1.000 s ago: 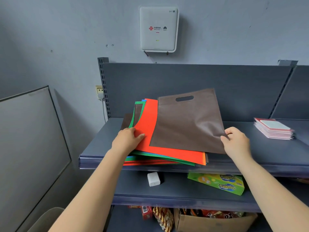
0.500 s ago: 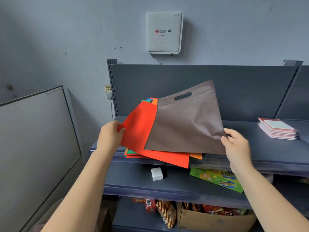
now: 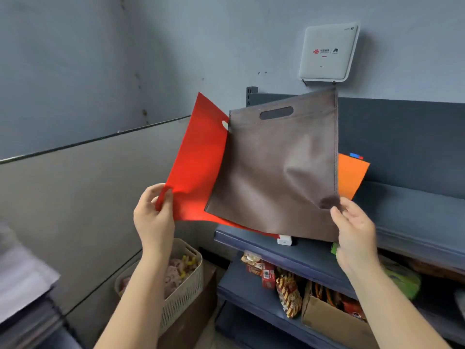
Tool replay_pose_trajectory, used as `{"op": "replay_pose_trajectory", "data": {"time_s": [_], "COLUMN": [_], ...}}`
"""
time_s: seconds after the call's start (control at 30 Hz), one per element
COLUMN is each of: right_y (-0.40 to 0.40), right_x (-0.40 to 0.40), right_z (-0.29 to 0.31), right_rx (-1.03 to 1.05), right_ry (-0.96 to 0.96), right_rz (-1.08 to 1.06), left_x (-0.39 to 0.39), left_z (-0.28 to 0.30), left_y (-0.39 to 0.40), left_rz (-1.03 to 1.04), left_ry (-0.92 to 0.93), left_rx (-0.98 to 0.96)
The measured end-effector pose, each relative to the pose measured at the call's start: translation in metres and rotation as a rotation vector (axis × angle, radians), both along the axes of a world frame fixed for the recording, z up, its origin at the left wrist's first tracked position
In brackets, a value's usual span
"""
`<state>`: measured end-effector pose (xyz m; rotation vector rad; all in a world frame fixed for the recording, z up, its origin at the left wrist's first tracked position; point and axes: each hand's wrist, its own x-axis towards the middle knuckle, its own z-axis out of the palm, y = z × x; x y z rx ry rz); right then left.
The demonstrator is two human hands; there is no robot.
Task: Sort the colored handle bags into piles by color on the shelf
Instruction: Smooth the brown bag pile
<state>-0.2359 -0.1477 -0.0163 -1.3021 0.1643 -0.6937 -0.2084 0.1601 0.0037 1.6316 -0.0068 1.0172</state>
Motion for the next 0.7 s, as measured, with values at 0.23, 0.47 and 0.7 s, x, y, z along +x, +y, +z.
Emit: {"op": "replay_pose_trajectory", "data": {"time_s": [0.23,0.47,0.7], "right_y": [0.097,0.203,0.291], "right_x": [-0.047,-0.095,-0.138], "right_z": [-0.01,-0.015,-0.01], "right_rx": [0.223,0.215,0.314], "right_ry": [0.014,0.078,0.136], "right_rz": [0.426,0.768,1.022], "left_x": [-0.13,-0.251,-0.349], "left_z": [-0.01,-0.008,-0.006], "left_y": [0.089,0.163,0.217], "left_rz": [0.194,0.385,0.553], "left_ry": [-0.089,-0.158,-0.194], "left_rx": [-0.087,-0.21,-0.201]}}
